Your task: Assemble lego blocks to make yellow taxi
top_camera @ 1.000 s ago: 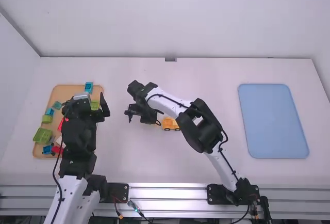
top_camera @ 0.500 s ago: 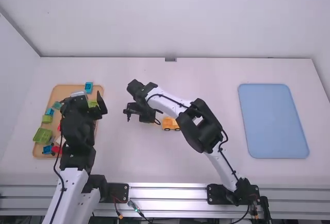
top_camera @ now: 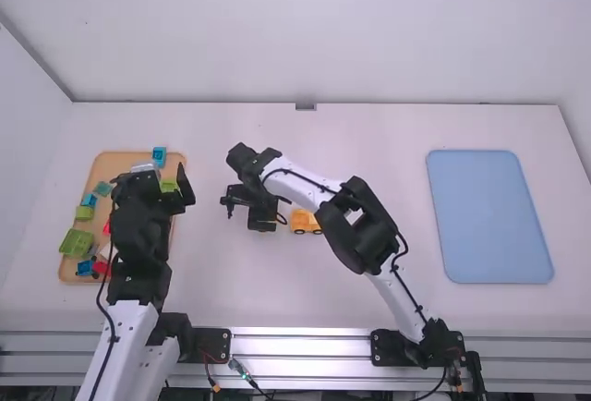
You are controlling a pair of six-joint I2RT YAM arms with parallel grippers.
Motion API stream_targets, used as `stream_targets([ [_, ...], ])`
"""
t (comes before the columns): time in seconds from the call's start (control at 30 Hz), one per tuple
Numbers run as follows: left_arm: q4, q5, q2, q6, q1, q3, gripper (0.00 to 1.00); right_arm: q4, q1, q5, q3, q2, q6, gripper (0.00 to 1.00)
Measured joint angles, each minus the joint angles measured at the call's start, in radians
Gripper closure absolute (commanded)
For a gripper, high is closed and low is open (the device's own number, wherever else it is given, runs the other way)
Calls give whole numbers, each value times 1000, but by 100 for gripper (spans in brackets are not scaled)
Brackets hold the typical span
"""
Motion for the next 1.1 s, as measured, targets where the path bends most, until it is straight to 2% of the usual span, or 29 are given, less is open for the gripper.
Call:
stream_targets([
  [0.17,63,70,40,0,0,0,1,-45,-8,-1,27,0,3,1],
  [0.33,46,200,187,2,0,26,1,-77,-60,-24,155,-4,59,1],
  [0.53,-76,388,425,86,0,194,1,-42,-165,-66,151,-79,117,1],
  [0.7,-304,570,616,241,-1,389,1,154,-294,-112,-51,-264,177,2],
  [0.77,-460,633,704,350,-13,492,1,317,-364,-169,-229,-390,196,1],
  [0.8,-479,639,715,364,-16,505,1,343,-374,-180,-263,-411,198,2],
  [0.9,-658,661,816,528,-68,633,1,561,-460,-251,-513,-583,241,1],
  [0.93,-669,661,823,541,-75,643,1,567,-463,-252,-523,-589,244,2],
  [1.03,-795,592,934,690,-185,777,1,813,-546,-293,-746,-733,326,1],
  [1.1,-850,544,983,755,-234,827,1,908,-575,-301,-828,-780,360,1],
])
